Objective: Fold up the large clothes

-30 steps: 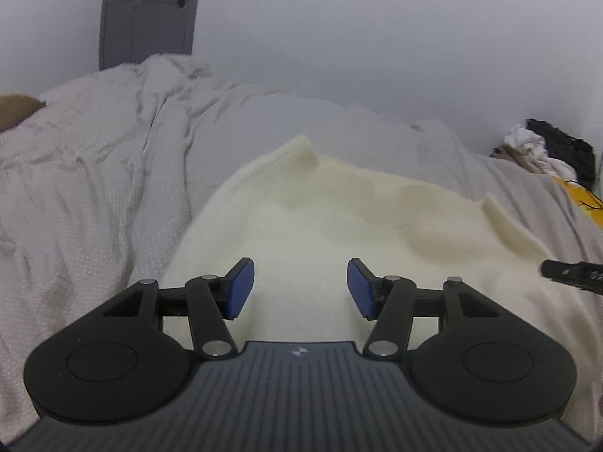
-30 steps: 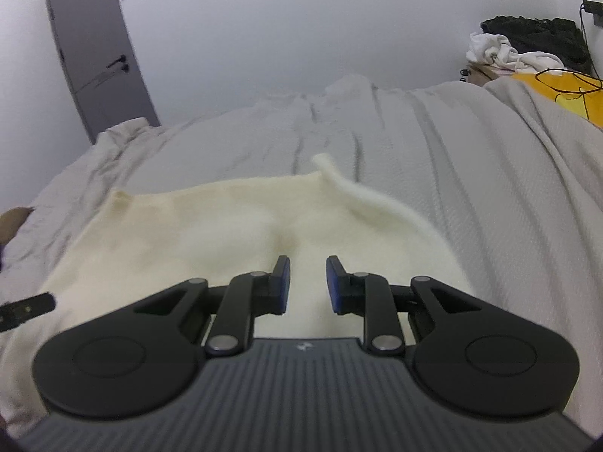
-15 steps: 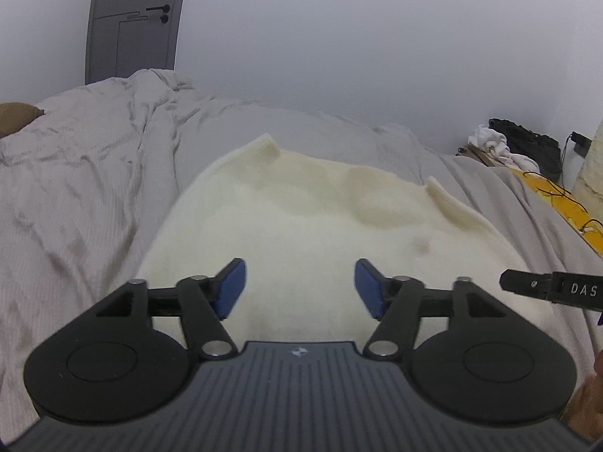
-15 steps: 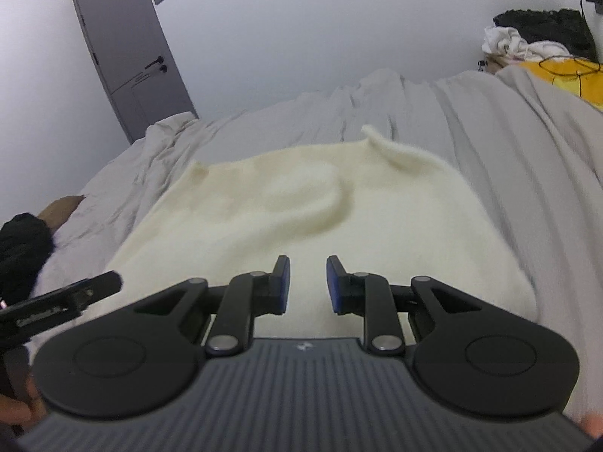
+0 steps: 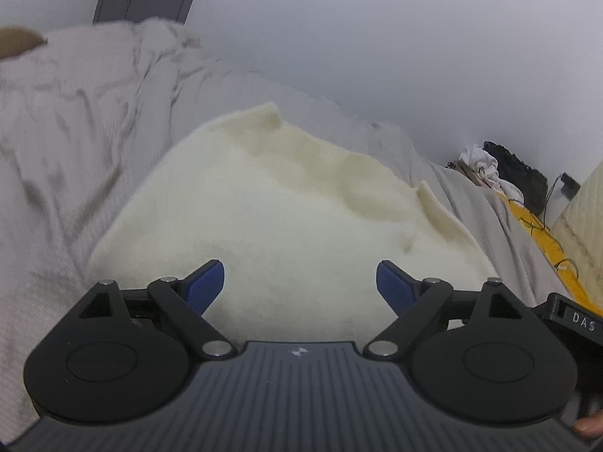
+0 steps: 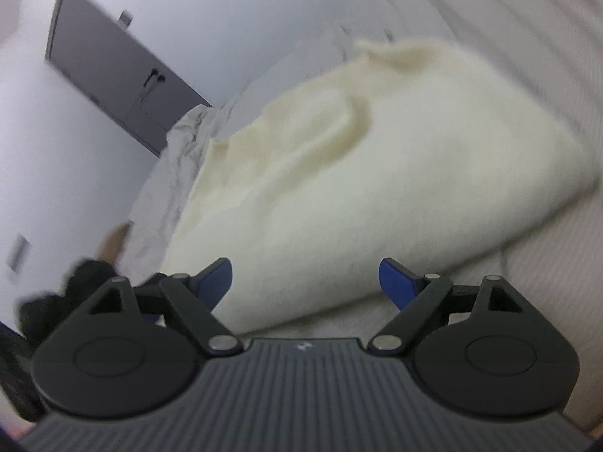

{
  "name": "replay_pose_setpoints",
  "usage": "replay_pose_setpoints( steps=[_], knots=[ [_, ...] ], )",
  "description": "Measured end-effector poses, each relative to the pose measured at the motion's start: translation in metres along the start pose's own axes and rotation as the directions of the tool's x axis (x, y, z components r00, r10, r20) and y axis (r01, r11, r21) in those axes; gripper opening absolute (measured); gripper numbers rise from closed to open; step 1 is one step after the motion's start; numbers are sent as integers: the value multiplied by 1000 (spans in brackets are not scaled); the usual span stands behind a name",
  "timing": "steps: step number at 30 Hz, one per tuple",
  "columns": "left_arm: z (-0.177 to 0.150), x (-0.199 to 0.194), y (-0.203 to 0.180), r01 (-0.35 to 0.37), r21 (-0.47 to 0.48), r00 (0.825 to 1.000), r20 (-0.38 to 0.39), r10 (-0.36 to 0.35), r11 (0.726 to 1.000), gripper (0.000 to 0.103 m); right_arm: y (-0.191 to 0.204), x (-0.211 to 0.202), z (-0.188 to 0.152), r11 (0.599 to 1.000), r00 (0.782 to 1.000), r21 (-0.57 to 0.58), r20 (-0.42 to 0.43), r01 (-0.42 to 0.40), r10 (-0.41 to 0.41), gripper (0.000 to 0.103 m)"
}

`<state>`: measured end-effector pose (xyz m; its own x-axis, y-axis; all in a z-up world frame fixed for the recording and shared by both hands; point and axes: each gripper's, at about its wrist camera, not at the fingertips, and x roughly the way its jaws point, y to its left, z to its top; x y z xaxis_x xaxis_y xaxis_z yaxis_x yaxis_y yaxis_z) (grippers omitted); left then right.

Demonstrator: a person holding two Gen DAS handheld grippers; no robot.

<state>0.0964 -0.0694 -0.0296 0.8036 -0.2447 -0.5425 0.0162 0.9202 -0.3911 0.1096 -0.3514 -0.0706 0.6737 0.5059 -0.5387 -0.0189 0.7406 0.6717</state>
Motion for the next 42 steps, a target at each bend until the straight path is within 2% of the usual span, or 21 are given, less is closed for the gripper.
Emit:
replay_pose_setpoints(
  steps=[3, 7, 12, 14, 17, 20, 22, 26, 29, 31, 32, 34, 36, 37, 38, 40, 42],
  knots=[
    [0, 8, 5, 21, -44, 999, -25, -22, 999, 91, -18, 14, -2, 988, 998, 145, -22, -60, 64, 87],
    [-1, 16, 12, 65, -108, 996, -58, -71, 992, 91, -37, 33, -2, 955, 995, 282, -20, -87, 97, 89],
    [-4, 22, 23, 144, -231, 982, -84, -167, 962, 92, -46, 50, -1, 922, 992, 371, -17, -113, 129, 90],
    [-5, 25, 29, 186, -302, 970, -93, -224, 935, 92, -46, 48, -1, 908, 988, 394, 5, -141, 152, 90],
    [-10, 31, 40, 237, -420, 947, -100, -304, 876, 92, -46, 41, 2, 890, 978, 407, 52, -207, 204, 90],
    [-16, 39, 52, 239, -523, 931, -115, -345, 818, 92, -44, 34, 5, 873, 964, 408, 94, -266, 250, 90],
    [-20, 43, 57, 228, -564, 927, -122, -354, 793, 92, -50, 23, 8, 862, 953, 406, 123, -303, 276, 90],
    [-27, 53, 73, 195, -653, 928, -118, -352, 732, 92, -51, 17, 9, 844, 938, 410, 168, -347, 304, 90],
    [-33, 60, 89, 139, -716, 944, -113, -310, 684, 92, -54, 21, 7, 831, 945, 449, 162, -328, 285, 90],
    [-35, 63, 99, 121, -753, 953, -93, -287, 646, 91, -57, 27, 3, 823, 955, 483, 148, -298, 259, 90],
    [-35, 64, 103, 125, -761, 958, -74, -276, 637, 91, -59, 28, 2, 822, 959, 493, 142, -285, 247, 90],
    [-30, 64, 107, 107, -749, 973, -56, -224, 654, 90, -58, 28, 0, 833, 968, 493, 128, -251, 216, 89],
    [-27, 62, 108, 88, -742, 984, -37, -172, 665, 85, -55, 28, -1, 869, 985, 464, 93, -173, 147, 89],
    [-25, 63, 109, 78, -738, 987, -37, -156, 670, 80, -57, 29, -2, 873, 989, 465, 88, -147, 120, 89],
    [-24, 64, 110, 64, -732, 989, -44, -140, 678, 73, -62, 29, -5, 868, 992, 481, 83, -121, 92, 89],
    [-23, 66, 110, 47, -725, 991, -51, -121, 687, 66, -75, 27, -8, 850, 996, 521, 79, -75, 40, 88],
    [-22, 62, 109, 38, -707, 994, -48, -102, 706, 58, -82, 25, -7, 842, 994, 534, 110, -76, 19, 87]
  ],
)
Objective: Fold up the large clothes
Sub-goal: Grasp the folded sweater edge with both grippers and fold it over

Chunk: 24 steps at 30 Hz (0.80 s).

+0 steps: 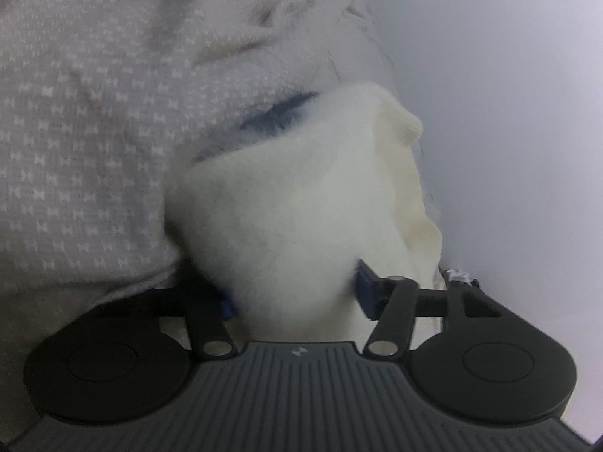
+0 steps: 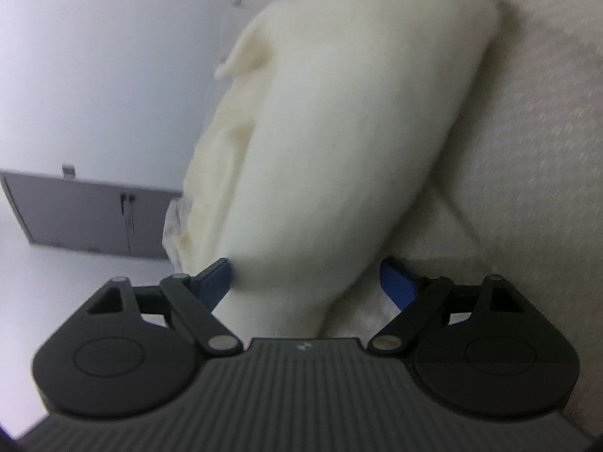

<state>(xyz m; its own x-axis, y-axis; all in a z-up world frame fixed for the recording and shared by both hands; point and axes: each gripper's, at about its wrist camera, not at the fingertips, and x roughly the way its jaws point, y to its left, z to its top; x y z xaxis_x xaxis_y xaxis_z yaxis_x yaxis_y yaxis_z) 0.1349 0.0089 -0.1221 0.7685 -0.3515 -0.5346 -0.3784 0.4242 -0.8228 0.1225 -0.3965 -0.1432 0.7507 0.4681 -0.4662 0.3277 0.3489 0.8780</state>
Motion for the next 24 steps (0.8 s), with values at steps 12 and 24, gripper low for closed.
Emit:
replay_pose_setpoints(
  steps=[12, 24],
  knots=[
    [-16, -40, -28, -18, 187, 992, 129, -6, 982, 35, 27, -20, -1, 972, 986, -226, 161, 64, -28, 38],
    [-48, -123, -52, 10, 335, 980, 183, -75, 942, 35, 45, -83, -11, 945, 975, -320, 183, -63, 127, 35]
  ],
)
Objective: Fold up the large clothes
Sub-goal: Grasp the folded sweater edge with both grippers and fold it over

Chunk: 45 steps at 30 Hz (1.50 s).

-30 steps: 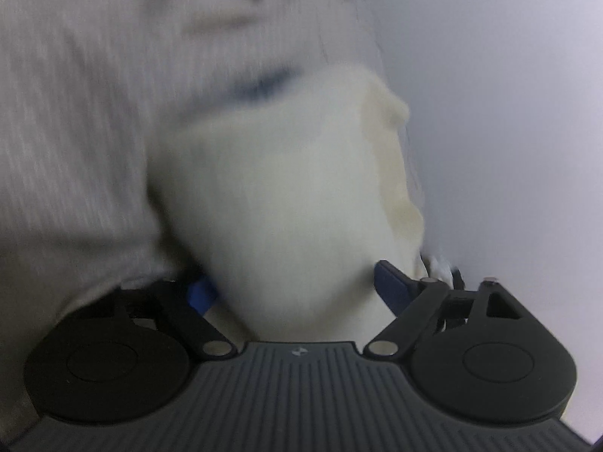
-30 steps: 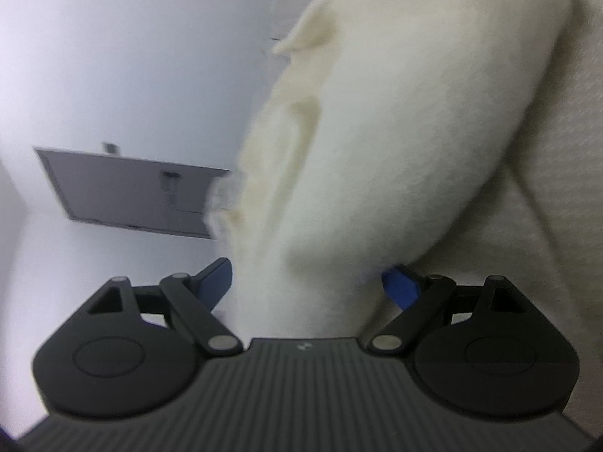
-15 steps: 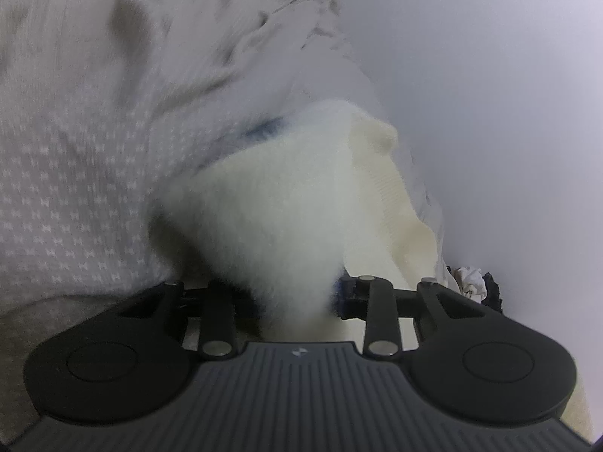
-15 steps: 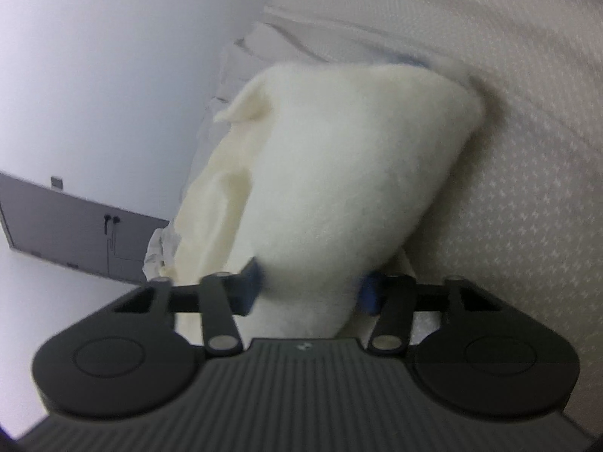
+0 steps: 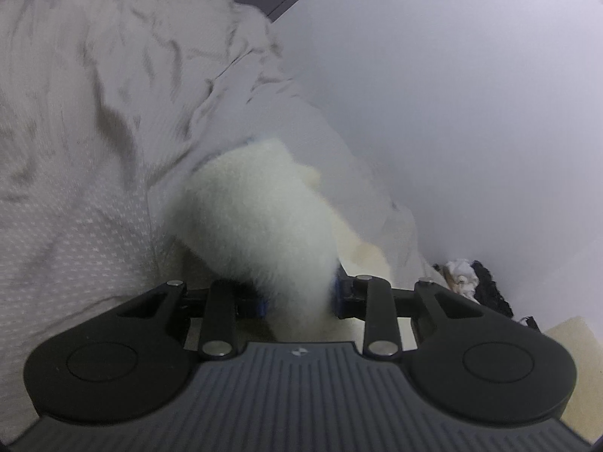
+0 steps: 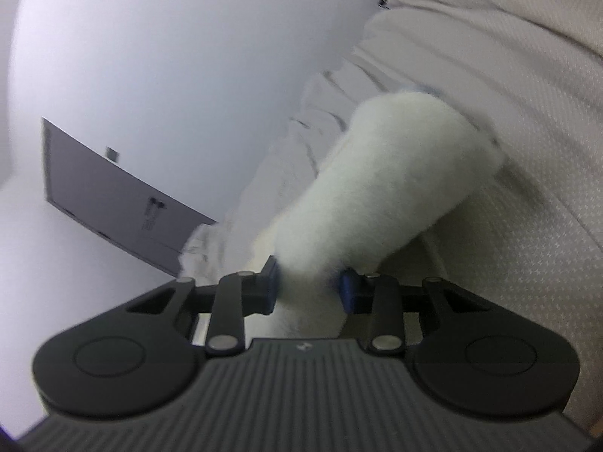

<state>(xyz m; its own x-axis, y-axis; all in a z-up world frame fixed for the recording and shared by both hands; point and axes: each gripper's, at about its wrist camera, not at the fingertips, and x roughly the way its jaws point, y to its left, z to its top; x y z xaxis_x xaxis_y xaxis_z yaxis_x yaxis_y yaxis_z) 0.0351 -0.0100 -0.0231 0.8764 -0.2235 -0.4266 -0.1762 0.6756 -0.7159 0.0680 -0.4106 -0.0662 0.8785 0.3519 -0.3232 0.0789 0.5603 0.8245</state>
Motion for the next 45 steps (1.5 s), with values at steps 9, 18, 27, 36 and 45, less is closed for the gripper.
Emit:
replay_pose_setpoints(
  steps=[9, 18, 27, 36, 45],
  knots=[
    [-14, -57, -16, 3, 78, 1000, 19, -5, 997, 35, -6, -43, -8, 998, 998, 0, 12, -59, 59, 27],
    [-23, -87, -4, 40, 46, 999, 6, -40, 998, 36, -2, -70, -12, 996, 997, -65, 24, -67, 68, 27],
    [-8, -69, -5, 57, 18, 998, -27, -57, 998, 42, -1, -61, -4, 1000, 1000, -10, -14, -16, 15, 31],
    [27, -33, -29, 83, 26, 996, -19, -82, 996, 50, 19, -29, 28, 999, 999, 24, -44, -31, 32, 38],
    [62, 48, -56, 8, 78, 999, -46, -4, 997, 50, 28, 40, 58, 1000, 995, -5, -101, 28, -28, 39]
  ],
)
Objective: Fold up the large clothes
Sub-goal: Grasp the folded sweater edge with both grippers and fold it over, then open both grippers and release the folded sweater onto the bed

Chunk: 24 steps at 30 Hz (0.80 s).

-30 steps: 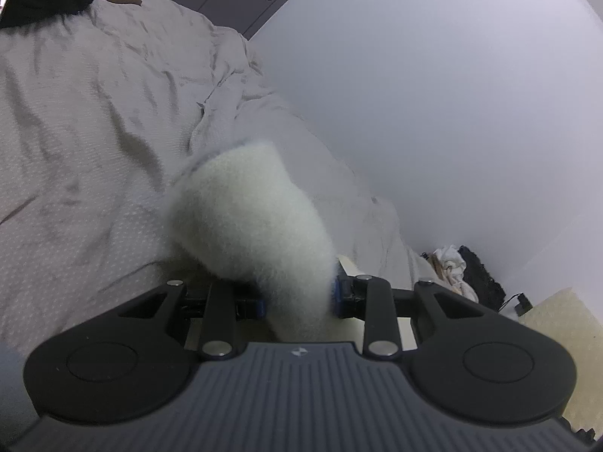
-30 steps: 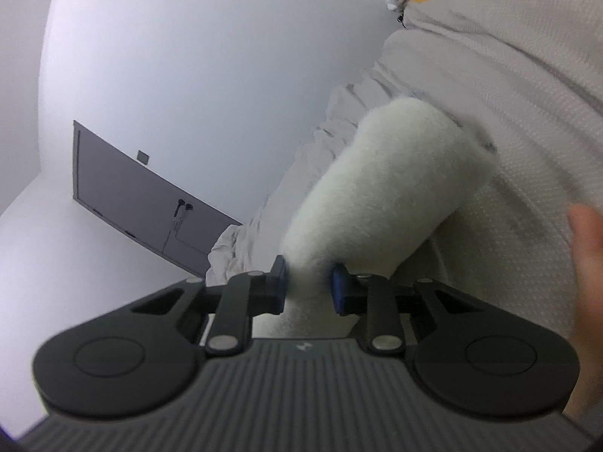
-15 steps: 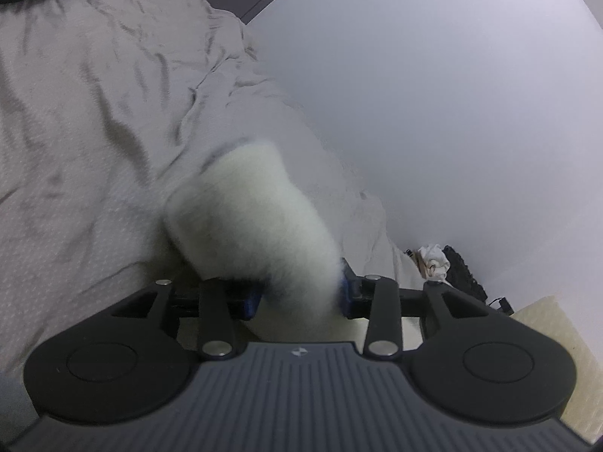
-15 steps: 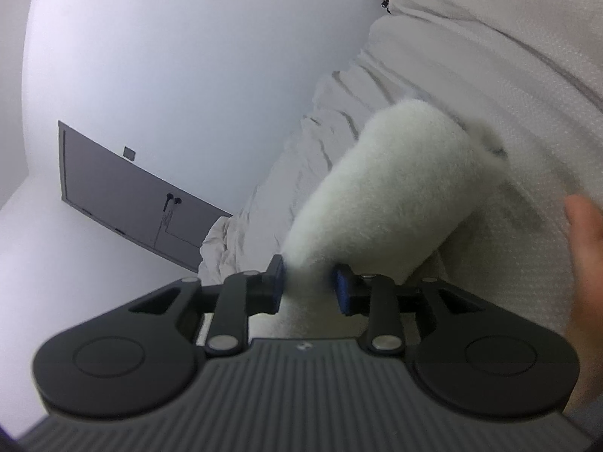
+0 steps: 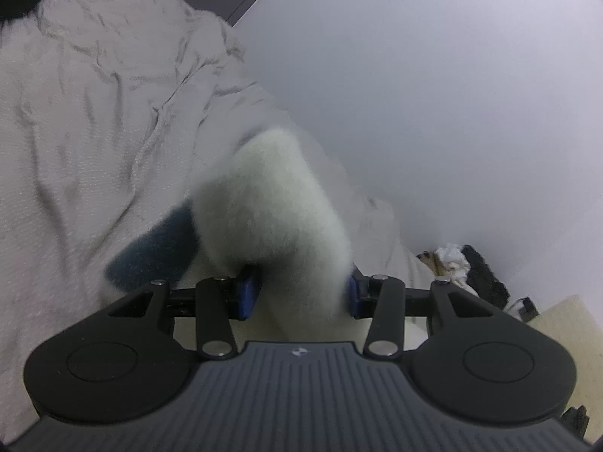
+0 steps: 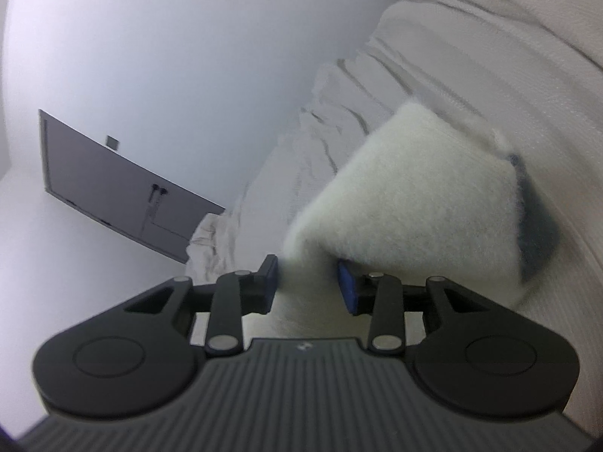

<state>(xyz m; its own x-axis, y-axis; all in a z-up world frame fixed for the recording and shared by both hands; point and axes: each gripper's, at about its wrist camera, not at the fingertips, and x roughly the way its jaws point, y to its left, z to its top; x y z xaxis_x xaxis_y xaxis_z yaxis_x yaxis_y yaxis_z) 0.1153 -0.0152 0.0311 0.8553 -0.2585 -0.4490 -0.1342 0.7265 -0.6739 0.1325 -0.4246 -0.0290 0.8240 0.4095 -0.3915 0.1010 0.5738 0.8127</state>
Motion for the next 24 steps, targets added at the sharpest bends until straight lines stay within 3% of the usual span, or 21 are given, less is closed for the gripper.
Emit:
replay_pose_setpoints(
  steps=[7, 12, 17, 24],
  knots=[
    [24, 85, 7, -82, 33, 994, -65, 84, 996, 50, -18, 64, 21, 998, 995, -47, -83, 50, -54, 38],
    [28, 134, 26, -93, 51, 992, -77, 96, 994, 50, -13, 97, 20, 979, 989, -187, -101, 85, -105, 35],
    [29, 166, 40, -87, 46, 991, -94, 91, 995, 50, -13, 125, 22, 950, 984, -295, -106, 105, -142, 34],
    [31, 185, 42, -90, 105, 991, -89, 99, 990, 50, -22, 142, 26, 929, 988, -360, -93, 82, -123, 34]
  ],
)
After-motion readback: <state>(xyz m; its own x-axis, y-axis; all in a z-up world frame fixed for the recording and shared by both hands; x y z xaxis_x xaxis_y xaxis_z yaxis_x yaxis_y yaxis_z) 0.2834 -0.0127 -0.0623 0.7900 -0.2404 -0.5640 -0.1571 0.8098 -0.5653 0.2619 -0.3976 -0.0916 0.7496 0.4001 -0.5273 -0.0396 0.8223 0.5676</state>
